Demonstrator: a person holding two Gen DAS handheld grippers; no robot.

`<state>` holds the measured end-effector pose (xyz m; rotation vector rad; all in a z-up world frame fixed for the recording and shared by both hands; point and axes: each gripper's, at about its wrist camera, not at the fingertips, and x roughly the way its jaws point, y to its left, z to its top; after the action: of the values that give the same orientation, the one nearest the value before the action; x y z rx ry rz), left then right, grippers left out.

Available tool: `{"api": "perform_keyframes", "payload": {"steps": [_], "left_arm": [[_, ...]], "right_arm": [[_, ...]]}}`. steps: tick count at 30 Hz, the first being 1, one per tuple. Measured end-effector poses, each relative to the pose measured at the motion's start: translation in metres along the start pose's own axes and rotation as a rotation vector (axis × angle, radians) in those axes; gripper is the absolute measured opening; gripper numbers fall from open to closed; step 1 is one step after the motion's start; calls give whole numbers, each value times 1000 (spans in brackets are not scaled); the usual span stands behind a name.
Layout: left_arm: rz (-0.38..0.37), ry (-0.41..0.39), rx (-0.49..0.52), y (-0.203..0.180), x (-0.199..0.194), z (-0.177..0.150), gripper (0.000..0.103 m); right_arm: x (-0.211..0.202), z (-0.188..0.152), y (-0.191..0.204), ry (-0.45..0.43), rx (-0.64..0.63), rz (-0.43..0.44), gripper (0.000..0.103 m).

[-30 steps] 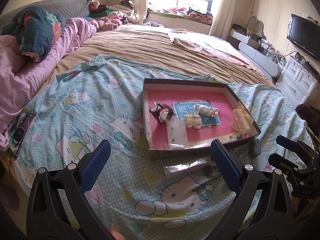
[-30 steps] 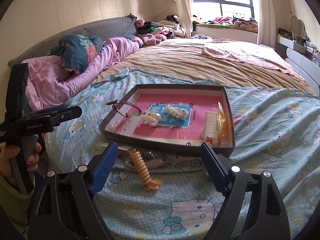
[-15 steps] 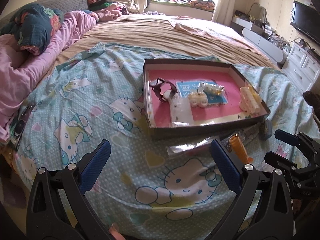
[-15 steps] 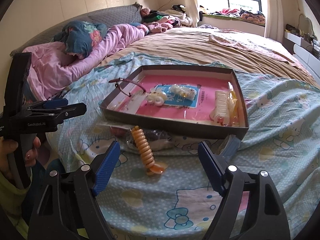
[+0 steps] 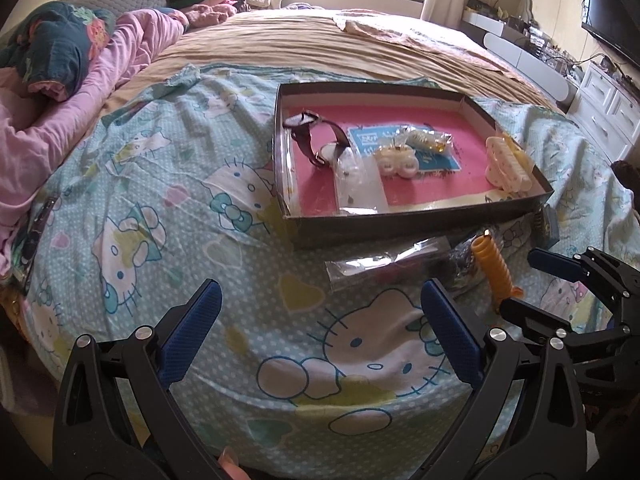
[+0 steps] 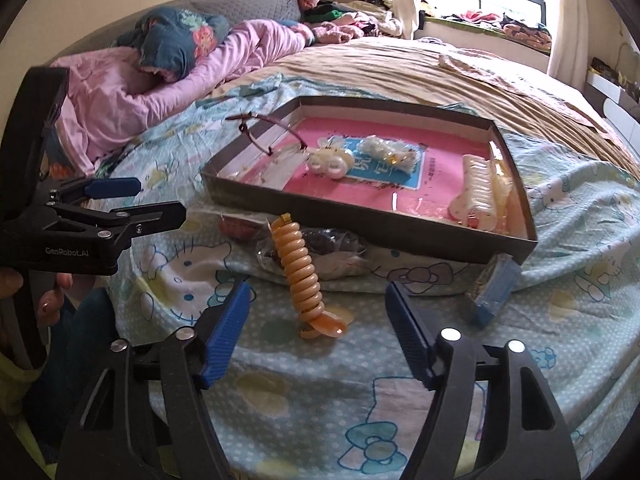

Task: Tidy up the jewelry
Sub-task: 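Grasp the orange spiral hair tie with the right tool while the left tool grasps the red-bead bag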

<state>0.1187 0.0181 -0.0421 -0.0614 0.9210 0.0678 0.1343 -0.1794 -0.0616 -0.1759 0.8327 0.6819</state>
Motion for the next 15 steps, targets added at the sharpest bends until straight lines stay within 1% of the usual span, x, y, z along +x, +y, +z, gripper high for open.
{"api": "perform_keyframes", "payload": {"steps": [2,5,7,8,10,12,13,15], "left_arm": [[-2,8,-1,1,4,-1,93],[-14,18,-8,3,10,-2,93],[-23,23,-10,3,13,-3,93],[-32,24,-12,2,15,-3,93],[-48,24,-13,0,18,-3,93],[-61,22,-3,-4,23,-3,93],[-61,21,2,-7,24,-3,93],[-67,16,10,-12,29,-2,93]], "right_arm": [[6,-1,2,12,-5,-1,63],[14,-1,5,26,-13,6,55],[20,-2,6,38,-25,11,45],[23,-3,7,44,-31,10,42],[28,-4,7,52,-34,9,25],[28,-5,3,45,-21,20,19],[27,-5,0,40,-2,39,17],[23,-5,-6,29,22,44,17]]}}
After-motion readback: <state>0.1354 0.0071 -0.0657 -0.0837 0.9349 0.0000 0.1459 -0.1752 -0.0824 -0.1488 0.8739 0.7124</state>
